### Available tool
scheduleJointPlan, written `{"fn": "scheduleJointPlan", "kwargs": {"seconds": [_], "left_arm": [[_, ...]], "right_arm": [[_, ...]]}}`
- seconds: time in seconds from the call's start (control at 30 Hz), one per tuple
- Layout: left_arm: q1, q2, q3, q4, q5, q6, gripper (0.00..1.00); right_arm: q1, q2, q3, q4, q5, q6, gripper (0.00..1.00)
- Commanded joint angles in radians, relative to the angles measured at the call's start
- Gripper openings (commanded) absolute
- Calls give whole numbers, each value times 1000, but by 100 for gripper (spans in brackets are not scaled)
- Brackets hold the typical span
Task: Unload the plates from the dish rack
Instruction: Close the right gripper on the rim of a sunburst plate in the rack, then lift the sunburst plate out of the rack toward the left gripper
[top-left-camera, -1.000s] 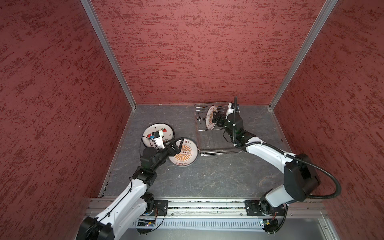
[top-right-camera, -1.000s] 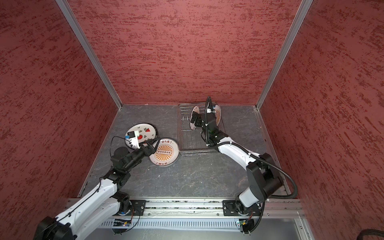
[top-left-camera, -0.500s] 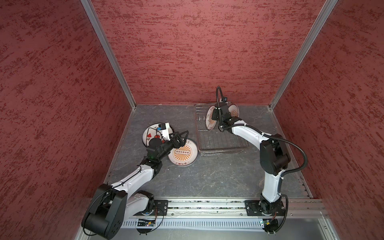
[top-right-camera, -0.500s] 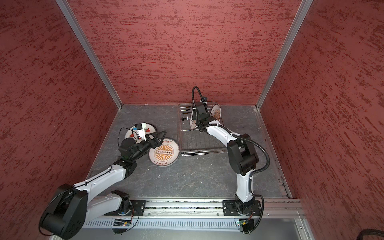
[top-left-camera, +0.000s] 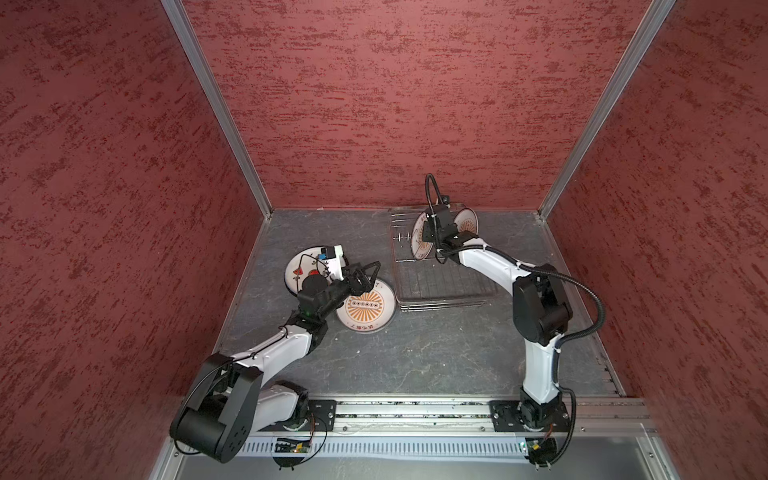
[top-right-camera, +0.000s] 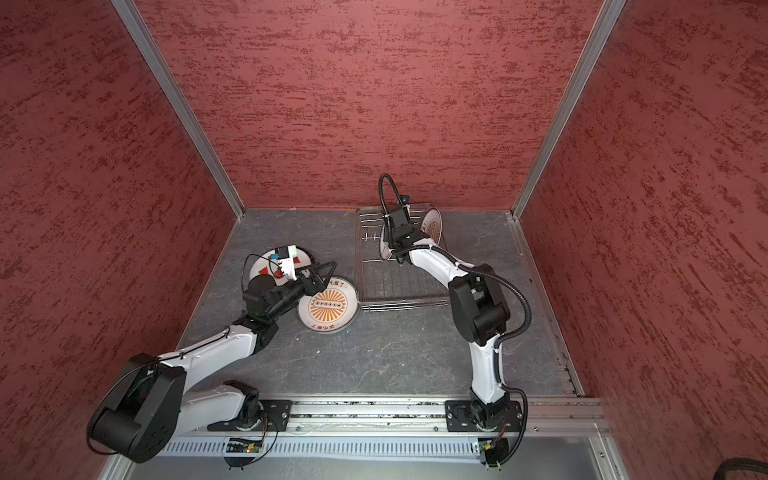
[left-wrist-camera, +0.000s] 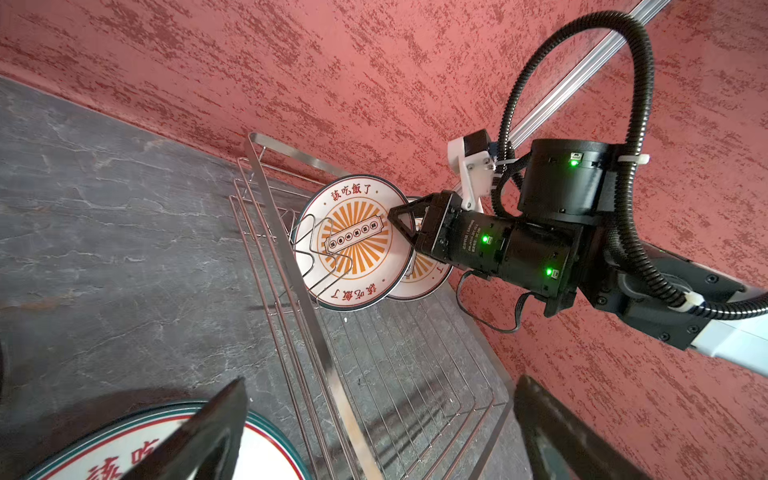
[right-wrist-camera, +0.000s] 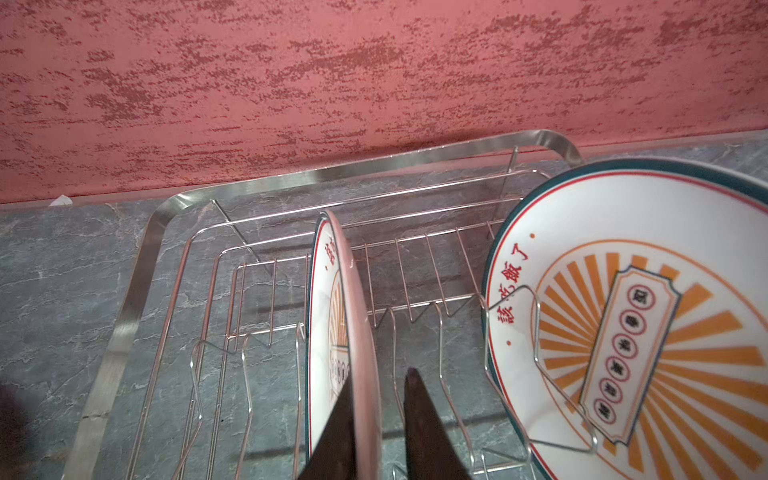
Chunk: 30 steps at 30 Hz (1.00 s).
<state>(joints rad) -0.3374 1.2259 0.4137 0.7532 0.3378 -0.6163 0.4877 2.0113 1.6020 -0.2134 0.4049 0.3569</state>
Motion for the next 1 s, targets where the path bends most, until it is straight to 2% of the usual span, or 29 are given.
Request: {"fn": "scheduleJointPlan", "kwargs": {"seconds": [0.0,0.33,0.63,0.97], "left_arm": [[-6,12,38,35,14,-5,99],[-8,5,34,48,4,-5,99],[-8,-43,17,53,-22,-9,99],[-20,-86,17,42,-31,-17,99]], "right_arm": [[-3,15,36,5,24,-20,18],[20,-4,68,8,87,-67,11],[44,-91,56,17,155,-117,9],[60,-242,-53,75,218,-168,7]]}}
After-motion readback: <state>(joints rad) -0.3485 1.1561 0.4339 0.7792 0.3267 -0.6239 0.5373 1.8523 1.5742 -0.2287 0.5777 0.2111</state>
